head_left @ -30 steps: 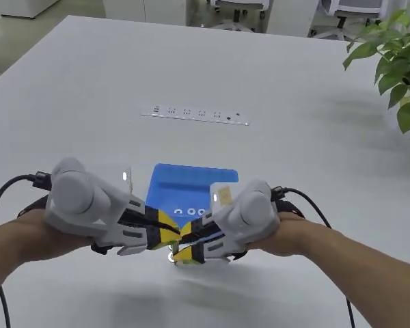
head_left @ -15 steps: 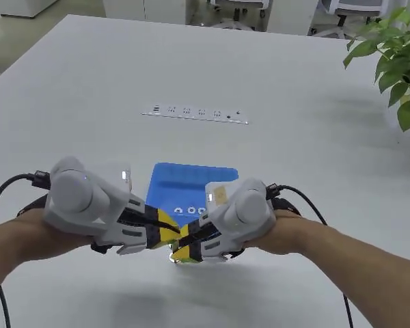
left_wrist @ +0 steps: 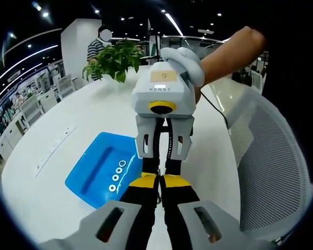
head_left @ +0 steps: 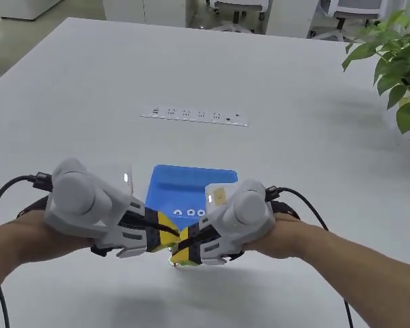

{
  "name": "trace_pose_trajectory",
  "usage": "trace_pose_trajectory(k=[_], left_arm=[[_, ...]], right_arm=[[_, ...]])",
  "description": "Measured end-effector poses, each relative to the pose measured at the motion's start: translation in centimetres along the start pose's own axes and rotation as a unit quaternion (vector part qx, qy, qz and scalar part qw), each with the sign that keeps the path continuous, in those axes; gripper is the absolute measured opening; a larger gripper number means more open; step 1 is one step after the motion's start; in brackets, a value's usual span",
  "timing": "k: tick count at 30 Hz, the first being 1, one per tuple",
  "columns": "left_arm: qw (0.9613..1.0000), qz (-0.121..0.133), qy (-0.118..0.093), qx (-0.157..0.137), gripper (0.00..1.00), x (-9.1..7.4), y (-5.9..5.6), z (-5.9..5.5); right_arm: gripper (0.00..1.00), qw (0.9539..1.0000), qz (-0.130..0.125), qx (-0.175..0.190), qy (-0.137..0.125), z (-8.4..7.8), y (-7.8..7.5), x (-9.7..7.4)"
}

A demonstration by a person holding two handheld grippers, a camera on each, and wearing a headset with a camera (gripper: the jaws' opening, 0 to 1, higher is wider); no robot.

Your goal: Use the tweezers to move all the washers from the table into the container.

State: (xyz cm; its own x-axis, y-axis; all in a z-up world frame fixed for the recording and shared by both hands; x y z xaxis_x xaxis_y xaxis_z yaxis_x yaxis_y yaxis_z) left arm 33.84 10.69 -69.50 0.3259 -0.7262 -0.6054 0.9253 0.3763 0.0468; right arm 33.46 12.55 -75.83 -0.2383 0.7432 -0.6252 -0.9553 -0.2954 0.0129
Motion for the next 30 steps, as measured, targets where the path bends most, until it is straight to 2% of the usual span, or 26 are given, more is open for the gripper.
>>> trace_pose_trajectory(k=[3, 7, 13, 16, 30], left_arm=[[1.0, 0.001, 0.0, 0.0, 0.06, -0.1, 0.0, 0.0], [0.9999, 0.005, -0.01, -0.008, 0.07, -0.4, 0.2, 0.2], [0.9995, 0.009, -0.022, -0.022, 0.13, -1.0, 0.2, 0.2], [0.9989, 0.013, -0.03, -0.033, 0.16, -1.3, 0.3, 0.0], [0.9968, 0.032, -0.036, -0.064, 0.34, -2.2, 0.4, -2.0]], right_arm=[[0.07, 1.0, 0.0, -0.001, 0.001, 0.0, 0.0, 0.0], [0.07, 1.0, -0.002, 0.0, 0.002, -0.1, 0.0, -0.2], [0.07, 1.0, -0.009, -0.002, 0.003, -0.1, -0.2, -0.9], [0.08, 0.9999, -0.012, -0.004, 0.002, 0.1, -0.3, -1.1], [0.08, 0.9997, -0.022, -0.011, -0.005, 1.1, -0.7, -2.5]])
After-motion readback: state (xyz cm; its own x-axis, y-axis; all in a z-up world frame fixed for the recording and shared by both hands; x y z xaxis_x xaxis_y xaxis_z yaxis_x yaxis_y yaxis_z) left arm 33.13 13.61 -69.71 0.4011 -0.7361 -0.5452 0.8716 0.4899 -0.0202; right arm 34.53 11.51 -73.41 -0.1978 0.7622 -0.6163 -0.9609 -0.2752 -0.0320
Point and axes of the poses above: the centre of the closed fingertips' face, and the gripper's own axes: x roughly forward along the fingers, y roughly to its left, z roughly out of its top, the point moved 1 cm from there along -x, roughly backward along the fingers, and after that the axes turned 1 degree about x, right-handed, at the moved point
